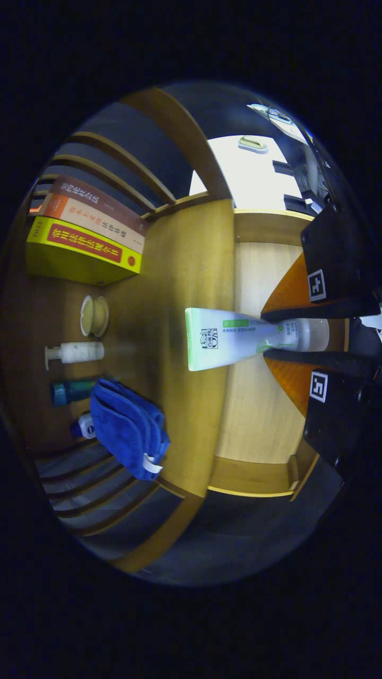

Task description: Pull open the drawer, take out the items inside it, and place them on the countertop above the cabinet.

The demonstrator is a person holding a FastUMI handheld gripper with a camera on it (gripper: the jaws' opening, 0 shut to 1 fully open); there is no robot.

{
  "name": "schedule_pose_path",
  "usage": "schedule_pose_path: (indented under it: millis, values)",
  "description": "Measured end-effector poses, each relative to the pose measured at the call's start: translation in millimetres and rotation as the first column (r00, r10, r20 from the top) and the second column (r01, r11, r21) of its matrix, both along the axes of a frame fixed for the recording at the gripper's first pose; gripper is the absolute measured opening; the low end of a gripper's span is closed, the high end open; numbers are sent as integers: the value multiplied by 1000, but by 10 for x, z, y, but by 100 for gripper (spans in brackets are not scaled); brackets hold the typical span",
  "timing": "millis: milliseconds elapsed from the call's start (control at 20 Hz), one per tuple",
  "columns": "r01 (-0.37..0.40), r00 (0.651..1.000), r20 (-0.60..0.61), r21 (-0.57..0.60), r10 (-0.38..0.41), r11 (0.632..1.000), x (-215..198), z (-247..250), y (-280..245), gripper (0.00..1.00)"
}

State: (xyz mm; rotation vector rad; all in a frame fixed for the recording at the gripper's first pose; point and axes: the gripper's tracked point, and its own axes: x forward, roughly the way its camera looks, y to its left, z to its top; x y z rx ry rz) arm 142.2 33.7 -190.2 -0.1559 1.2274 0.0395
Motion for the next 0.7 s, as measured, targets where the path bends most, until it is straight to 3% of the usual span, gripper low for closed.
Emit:
schedule_pose_path:
  millis: [500, 700]
  values:
    - [43, 999, 35, -62, -41, 997, 1054, -451, 118, 34]
    - [90, 996, 24, -71, -88, 993, 1152, -642, 62, 37]
